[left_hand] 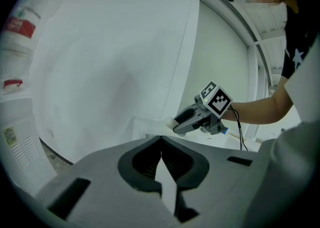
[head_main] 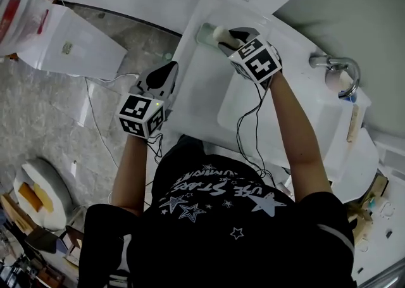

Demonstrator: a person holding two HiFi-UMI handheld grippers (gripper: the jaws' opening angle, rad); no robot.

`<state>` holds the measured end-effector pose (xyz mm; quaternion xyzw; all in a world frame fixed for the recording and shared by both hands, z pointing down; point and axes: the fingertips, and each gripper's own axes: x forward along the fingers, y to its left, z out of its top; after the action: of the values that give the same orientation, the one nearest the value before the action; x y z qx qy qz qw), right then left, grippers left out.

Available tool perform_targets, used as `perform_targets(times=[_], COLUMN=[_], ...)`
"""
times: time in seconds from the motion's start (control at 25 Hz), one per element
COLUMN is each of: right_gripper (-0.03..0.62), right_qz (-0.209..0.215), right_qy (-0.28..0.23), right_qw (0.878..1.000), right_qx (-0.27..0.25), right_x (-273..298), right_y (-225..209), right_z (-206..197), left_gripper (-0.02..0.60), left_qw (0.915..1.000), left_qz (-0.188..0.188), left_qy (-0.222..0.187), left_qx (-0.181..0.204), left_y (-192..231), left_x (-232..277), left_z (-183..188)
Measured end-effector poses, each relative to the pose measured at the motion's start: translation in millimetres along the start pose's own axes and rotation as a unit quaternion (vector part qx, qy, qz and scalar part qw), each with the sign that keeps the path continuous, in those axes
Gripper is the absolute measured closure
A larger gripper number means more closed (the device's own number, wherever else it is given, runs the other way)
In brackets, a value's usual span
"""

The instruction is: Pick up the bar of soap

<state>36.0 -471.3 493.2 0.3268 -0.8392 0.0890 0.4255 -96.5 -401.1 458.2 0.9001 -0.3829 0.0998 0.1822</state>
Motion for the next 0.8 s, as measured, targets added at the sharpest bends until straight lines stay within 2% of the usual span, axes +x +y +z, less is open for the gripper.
perform_targets(times=[0.24, 0.4, 0.6, 0.8], right_gripper=[0.411, 0.411, 0.411, 0.411], right_qz=[-0.023, -0.032, -0.035, -0.054], right_qy=[-0.089, -0.143, -0.202, -0.225], right_qw=[0.993, 0.982, 0.962, 0.95], right_qx=[0.071, 0.122, 0.182, 0.21], right_x=[-61.5, -108.0, -163.8, -206.0], right_y=[9.4, 22.5, 45.0, 68.4], right_z=[-1.5, -12.1, -37.9, -77.4], left_gripper=[0.571, 0.571, 0.571, 0.572], left_qw=[0.9997, 0.9995, 0.9988, 0.9978], left_qz=[-0.012, -0.017, -0.029, -0.045], left_qy=[-0.015, -0.017, -0.018, -0.018], left_qx=[0.011, 0.023, 0.034, 0.045], left_y=[-37.4, -68.3, -110.9, -154.7], left_x=[-10.4, -22.1, -36.2, -48.6], left_z=[10.2, 7.1, -1.2, -11.6])
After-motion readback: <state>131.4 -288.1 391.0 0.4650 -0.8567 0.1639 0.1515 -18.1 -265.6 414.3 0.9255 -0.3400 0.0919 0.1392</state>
